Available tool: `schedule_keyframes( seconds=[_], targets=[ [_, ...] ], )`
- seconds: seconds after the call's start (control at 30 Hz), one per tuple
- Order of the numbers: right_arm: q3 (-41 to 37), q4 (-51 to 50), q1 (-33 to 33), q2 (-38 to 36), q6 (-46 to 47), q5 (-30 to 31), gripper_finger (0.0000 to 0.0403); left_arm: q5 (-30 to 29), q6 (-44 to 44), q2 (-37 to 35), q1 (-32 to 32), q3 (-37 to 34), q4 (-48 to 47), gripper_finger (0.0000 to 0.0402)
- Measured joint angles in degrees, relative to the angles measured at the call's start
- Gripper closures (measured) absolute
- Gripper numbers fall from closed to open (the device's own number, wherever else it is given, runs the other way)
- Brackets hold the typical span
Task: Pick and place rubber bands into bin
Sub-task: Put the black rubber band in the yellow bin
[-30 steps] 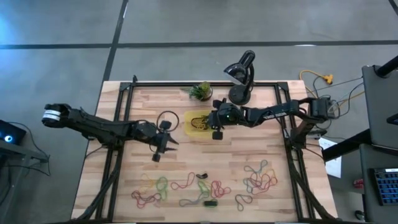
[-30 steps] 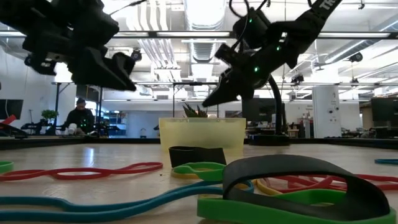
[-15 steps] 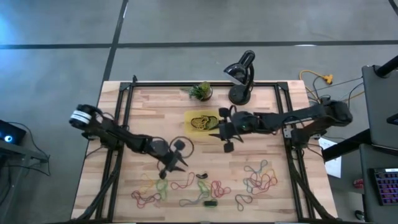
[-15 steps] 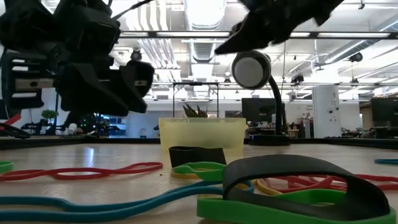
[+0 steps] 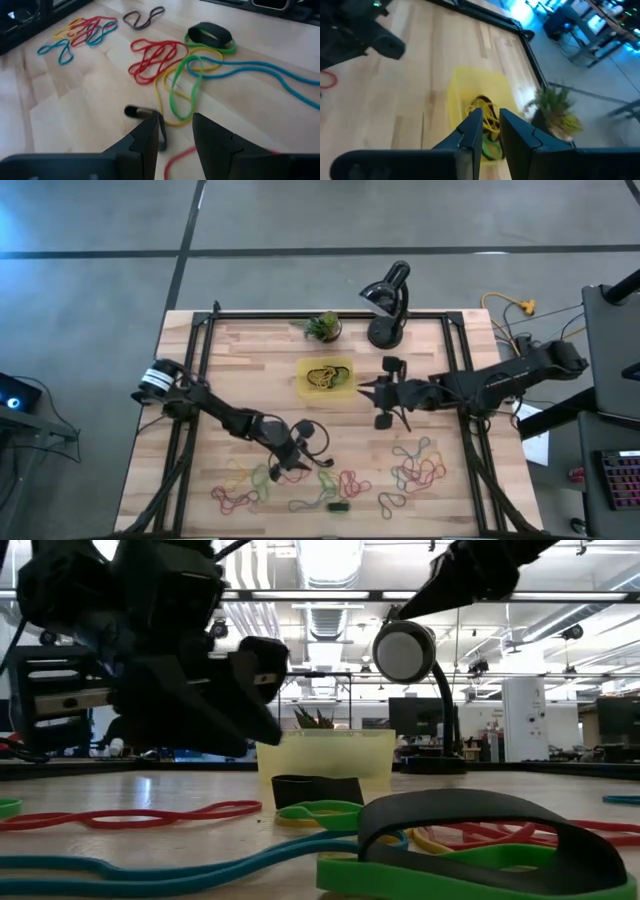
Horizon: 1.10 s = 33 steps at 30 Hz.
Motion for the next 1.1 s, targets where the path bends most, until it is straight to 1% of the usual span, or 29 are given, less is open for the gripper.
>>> schedule_keyframes(
  seconds=[0.1,0.23,0.8,0.97,1.03,1.1],
  targets=[
    [-0.5,-0.3,0.5,-1.3,1.3,0.7,0.0342,-0.2,-0.1,0.1,-0.1,1.2,-1.9,0.0297],
    [-0.7,-1.0,0.5,-1.9,2.8,1.0,0.0342,-0.2,-0.1,0.8,-0.1,2.2,-1.8,0.0297],
    [-0.8,-1.4,0.6,-1.4,2.9,1.7,0.0342,-0.2,-0.1,6.7,0.1,5.3,-1.7,0.0297],
    [-0.8,-1.4,0.6,-1.4,2.9,1.7,0.0342,-0.5,-0.5,6.9,0.4,5.4,-1.8,0.0297],
    [-0.8,-1.4,0.6,-1.4,2.9,1.7,0.0342,-1.7,-1.1,6.7,0.5,5.3,-1.9,0.0301],
    [-0.8,-1.4,0.6,-1.4,2.9,1.7,0.0342,-2.4,-1.1,6.6,0.7,5.3,-2.3,0.0313]
  ],
)
